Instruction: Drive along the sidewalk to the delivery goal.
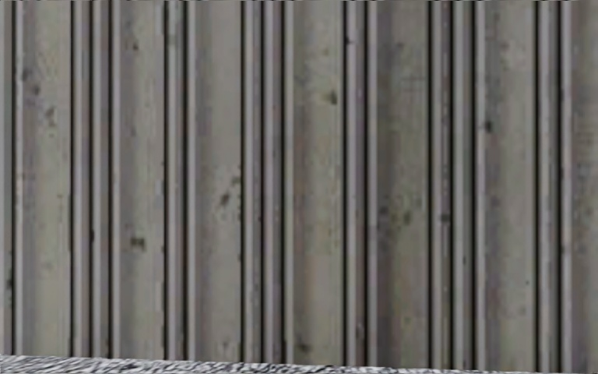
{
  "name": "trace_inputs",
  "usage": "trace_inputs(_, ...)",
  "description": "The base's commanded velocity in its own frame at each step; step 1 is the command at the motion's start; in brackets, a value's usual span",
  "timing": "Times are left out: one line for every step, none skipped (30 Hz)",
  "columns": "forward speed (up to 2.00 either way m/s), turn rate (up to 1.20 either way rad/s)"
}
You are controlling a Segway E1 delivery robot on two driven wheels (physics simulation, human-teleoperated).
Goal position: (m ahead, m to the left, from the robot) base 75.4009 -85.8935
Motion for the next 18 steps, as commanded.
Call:
trace_inputs(1.30,-0.50)
trace_inputs(0.16,0.00)
trace_inputs(0.00,0.00)
trace_inputs(0.00,0.00)
trace_inputs(0.00,0.00)
trace_inputs(0.00,0.00)
trace_inputs(0.00,0.00)
trace_inputs(0.00,0.00)
trace_inputs(0.00,0.00)
trace_inputs(0.00,0.00)
trace_inputs(0.00,0.00)
trace_inputs(0.00,0.00)
trace_inputs(0.00,0.00)
trace_inputs(0.00,0.00)
trace_inputs(0.00,0.00)
trace_inputs(0.00,0.00)
trace_inputs(0.00,0.00)
trace_inputs(0.00,0.00)
